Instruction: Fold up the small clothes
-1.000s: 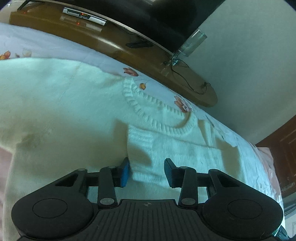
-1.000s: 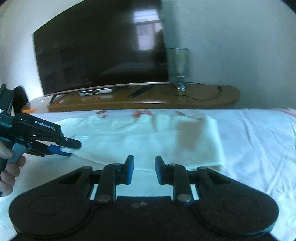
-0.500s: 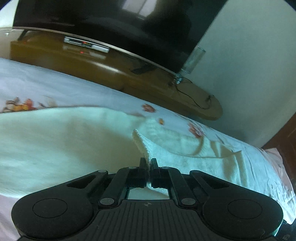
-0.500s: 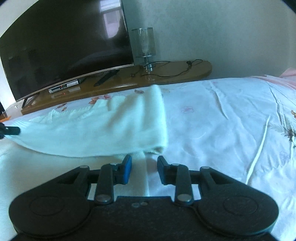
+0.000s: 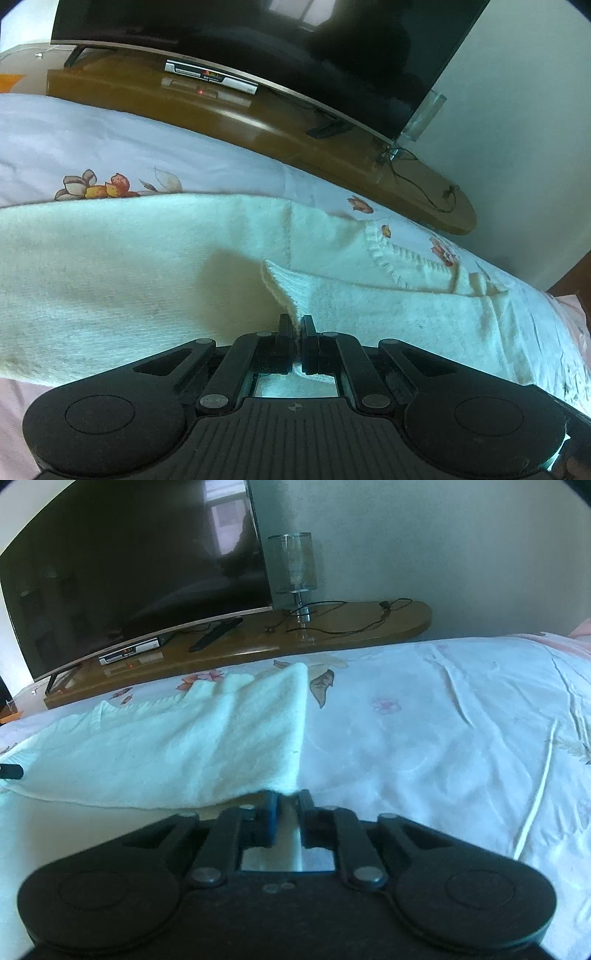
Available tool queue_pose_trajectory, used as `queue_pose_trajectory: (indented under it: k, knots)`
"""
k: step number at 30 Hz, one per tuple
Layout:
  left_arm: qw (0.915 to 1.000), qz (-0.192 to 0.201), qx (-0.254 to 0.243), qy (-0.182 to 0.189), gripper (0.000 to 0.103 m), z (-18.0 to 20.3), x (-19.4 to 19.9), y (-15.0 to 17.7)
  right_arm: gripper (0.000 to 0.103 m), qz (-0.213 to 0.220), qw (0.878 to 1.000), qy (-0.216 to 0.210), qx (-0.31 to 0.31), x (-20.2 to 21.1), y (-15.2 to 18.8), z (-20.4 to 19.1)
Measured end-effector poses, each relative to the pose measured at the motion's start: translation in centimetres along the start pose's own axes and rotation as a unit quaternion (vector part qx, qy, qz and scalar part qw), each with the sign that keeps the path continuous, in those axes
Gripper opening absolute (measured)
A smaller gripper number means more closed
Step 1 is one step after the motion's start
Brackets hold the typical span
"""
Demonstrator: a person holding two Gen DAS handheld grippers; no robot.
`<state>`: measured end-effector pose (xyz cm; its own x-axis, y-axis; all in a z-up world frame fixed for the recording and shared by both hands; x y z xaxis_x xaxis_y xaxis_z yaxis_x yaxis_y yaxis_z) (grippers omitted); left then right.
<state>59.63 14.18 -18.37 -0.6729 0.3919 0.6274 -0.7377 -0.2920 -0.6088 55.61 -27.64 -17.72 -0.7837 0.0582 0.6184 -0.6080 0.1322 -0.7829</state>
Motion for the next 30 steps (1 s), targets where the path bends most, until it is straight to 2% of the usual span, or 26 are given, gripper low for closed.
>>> queue_pose_trajectory:
  k: [2,5,10,11,12,13,15,16,19,22,23,25,27,30]
  knots:
    - [1.0,-0.006,-0.002,-0.003,0.004,-0.1,-0.4,0.2,0.006,0.002,1.0,0.002,-0.004,0.0,0.0,0.1]
    - [1.0,-0.005,-0.003,-0.003,0.004,-0.1,-0.4,0.2,0.005,0.001,1.0,0.002,-0.02,-0.1,0.0,0.6]
    - [0.9998,-0.012,-0.01,-0.008,0.006,0.0,-0.5,0.2,0.005,-0.005,0.999,-0.005,-0.035,-0.3,0.1,1.1]
    - [0.9998,-0.014,-0.008,-0.014,0.009,-0.1,-0.2,0.1,0.009,-0.008,0.999,-0.006,-0.035,-0.3,0.1,1.1]
    - [0.9995,-0.011,-0.011,-0.029,0.019,-0.1,0.6,0.1,0.012,-0.011,0.999,-0.01,-0.033,-0.2,0.0,1.2]
    - [0.999,-0.001,-0.02,-0.04,0.041,-0.2,1.5,0.1,0.02,-0.011,0.999,-0.016,-0.033,0.3,-0.1,1.4]
    - [0.9981,0.021,-0.038,-0.044,0.065,-0.1,2.9,-0.2,0.02,0.023,0.998,-0.031,-0.042,2.2,-0.8,2.1]
    - [0.9981,0.023,-0.038,-0.042,0.065,-0.2,2.9,-0.4,0.022,0.034,0.998,-0.036,-0.044,2.8,-1.2,2.4]
    - [0.9996,0.015,-0.014,-0.019,0.064,-0.5,1.9,-0.8,0.025,0.033,0.997,-0.044,-0.056,2.0,-2.8,2.3]
    - [0.9996,-0.003,-0.017,-0.022,0.062,0.0,0.4,-0.2,0.025,0.02,0.998,-0.036,-0.05,0.5,-3.4,1.7]
    - [0.9991,-0.006,-0.027,-0.031,0.057,0.3,0.2,0.0,0.025,0.017,0.998,-0.039,-0.047,0.3,-3.3,1.4]
    - [0.998,-0.005,-0.032,-0.053,0.025,0.2,0.1,0.1,0.025,0.01,0.998,-0.042,-0.04,0.1,-2.8,1.1]
    - [0.9993,-0.005,-0.008,-0.035,0.003,-0.2,0.4,0.0,0.024,-0.002,0.999,-0.035,-0.033,-0.3,-1.9,0.9]
    - [0.9995,0.0,-0.015,-0.03,0.003,-0.1,0.8,0.2,0.021,-0.018,0.999,-0.029,-0.033,-1.0,-1.1,1.0]
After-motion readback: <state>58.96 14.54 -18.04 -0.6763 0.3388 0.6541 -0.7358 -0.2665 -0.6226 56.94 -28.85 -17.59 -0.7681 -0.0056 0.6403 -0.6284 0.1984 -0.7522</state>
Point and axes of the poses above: each gripper's, at about its wrist camera, not at the fingertips, and x roughly against the way its jaws point, z to its right, y to its underside, the point moved 5 cm from there along -x, roughly the way its jaws point, and after that the axes turned 8 degrees about y, right-handed, at the moved point
